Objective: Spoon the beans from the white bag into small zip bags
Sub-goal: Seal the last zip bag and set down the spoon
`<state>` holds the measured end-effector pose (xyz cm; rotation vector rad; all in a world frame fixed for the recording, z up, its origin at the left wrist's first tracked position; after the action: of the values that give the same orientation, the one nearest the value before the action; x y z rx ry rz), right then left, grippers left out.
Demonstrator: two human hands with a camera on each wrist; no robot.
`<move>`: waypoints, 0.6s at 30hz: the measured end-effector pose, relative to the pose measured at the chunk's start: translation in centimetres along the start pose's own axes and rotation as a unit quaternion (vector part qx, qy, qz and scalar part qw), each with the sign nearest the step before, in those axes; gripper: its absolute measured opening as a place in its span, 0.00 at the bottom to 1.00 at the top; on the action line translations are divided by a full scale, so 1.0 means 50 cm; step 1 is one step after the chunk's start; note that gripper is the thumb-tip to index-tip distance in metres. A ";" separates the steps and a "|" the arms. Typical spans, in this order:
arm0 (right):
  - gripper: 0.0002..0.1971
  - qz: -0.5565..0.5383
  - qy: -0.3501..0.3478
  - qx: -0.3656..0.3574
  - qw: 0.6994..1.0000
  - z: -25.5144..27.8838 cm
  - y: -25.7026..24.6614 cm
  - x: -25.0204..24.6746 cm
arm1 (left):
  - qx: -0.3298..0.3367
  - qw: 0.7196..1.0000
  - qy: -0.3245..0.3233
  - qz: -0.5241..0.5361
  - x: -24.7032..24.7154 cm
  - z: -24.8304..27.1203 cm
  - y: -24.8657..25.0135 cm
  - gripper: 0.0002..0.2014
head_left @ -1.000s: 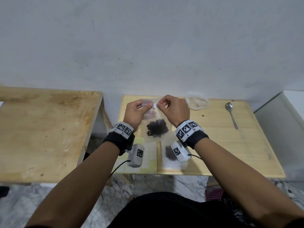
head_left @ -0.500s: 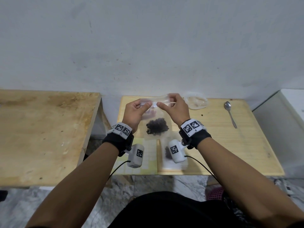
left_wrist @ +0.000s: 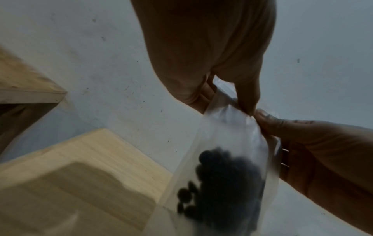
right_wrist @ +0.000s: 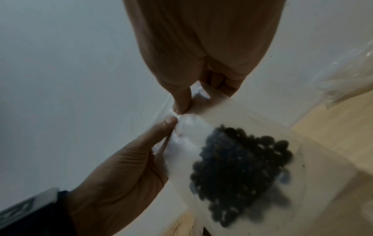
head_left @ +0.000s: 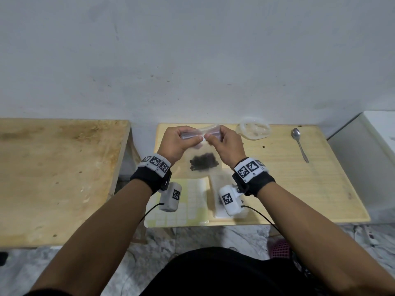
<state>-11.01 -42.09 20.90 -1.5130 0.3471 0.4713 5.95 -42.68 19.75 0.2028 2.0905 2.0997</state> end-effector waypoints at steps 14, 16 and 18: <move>0.07 0.000 0.060 -0.006 0.998 0.014 0.003 0.011 | -0.022 0.994 -0.008 0.107 -0.021 -0.006 -0.043 0.10; 0.09 -0.014 0.062 0.007 0.998 0.012 0.020 0.008 | -0.038 0.991 -0.010 0.129 -0.009 -0.006 -0.062 0.11; 0.09 -0.030 0.064 0.027 0.997 0.010 0.045 0.004 | -0.054 0.988 -0.011 0.144 0.000 -0.004 -0.081 0.12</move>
<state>-12.01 -41.59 18.89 -1.5005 0.4111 0.3159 6.01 -42.87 15.71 0.5388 2.0310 2.3498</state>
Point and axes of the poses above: each hand's wrist, its own z-axis away from the middle knuckle, its own x-axis out of the palm, y = z × x, the point moved 10 cm from there along -z, towards the middle knuckle, and after that the axes turned 8 degrees about -y, right-handed, at the moved point
